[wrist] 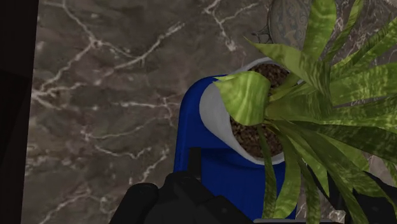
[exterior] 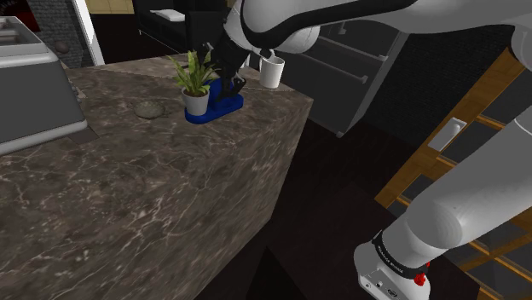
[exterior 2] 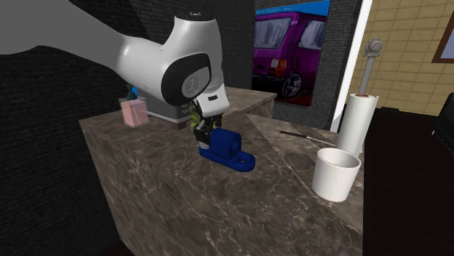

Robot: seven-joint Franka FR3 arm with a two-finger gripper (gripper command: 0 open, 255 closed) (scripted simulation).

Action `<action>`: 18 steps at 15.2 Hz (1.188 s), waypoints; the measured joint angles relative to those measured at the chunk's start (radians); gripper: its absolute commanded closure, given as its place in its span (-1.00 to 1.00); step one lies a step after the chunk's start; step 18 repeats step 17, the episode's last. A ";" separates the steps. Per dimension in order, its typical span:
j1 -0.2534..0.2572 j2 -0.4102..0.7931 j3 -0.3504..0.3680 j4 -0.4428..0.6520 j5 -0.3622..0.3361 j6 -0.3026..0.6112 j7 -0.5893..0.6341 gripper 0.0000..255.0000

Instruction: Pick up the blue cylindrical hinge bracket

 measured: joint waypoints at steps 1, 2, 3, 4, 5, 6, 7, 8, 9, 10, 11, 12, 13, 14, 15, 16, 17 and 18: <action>0.000 0.001 0.000 0.002 -0.002 -0.002 0.002 1.00; -0.001 0.000 -0.001 0.006 -0.002 -0.009 0.003 1.00; -0.001 0.000 -0.001 0.014 -0.004 -0.019 0.005 1.00; -0.002 -0.002 -0.002 0.023 -0.004 -0.031 0.006 1.00; -0.003 -0.006 -0.003 0.032 -0.004 -0.044 0.007 1.00; -0.003 -0.012 -0.004 0.039 -0.002 -0.057 0.009 1.00; -0.004 -0.017 -0.005 0.050 -0.002 -0.071 0.011 1.00; -0.005 -0.019 -0.005 0.061 -0.004 -0.085 0.014 1.00; -0.005 -0.022 -0.006 0.072 -0.004 -0.097 0.016 1.00; -0.006 -0.024 -0.007 0.083 -0.006 -0.110 0.018 1.00; -0.007 -0.028 -0.008 0.091 -0.004 -0.122 0.018 1.00; -0.008 -0.028 -0.009 0.105 -0.007 -0.136 0.021 1.00; -0.008 -0.033 -0.010 0.113 -0.006 -0.148 0.024 1.00; -0.008 -0.033 -0.010 0.127 -0.009 -0.161 0.028 1.00; -0.009 -0.034 -0.010 0.138 -0.010 -0.174 0.030 1.00; -0.010 -0.036 -0.011 0.149 -0.011 -0.186 0.032 1.00; -0.010 -0.035 -0.011 0.157 -0.013 -0.193 0.034 1.00; -0.010 -0.035 -0.011 0.157 -0.013 -0.193 0.034 1.00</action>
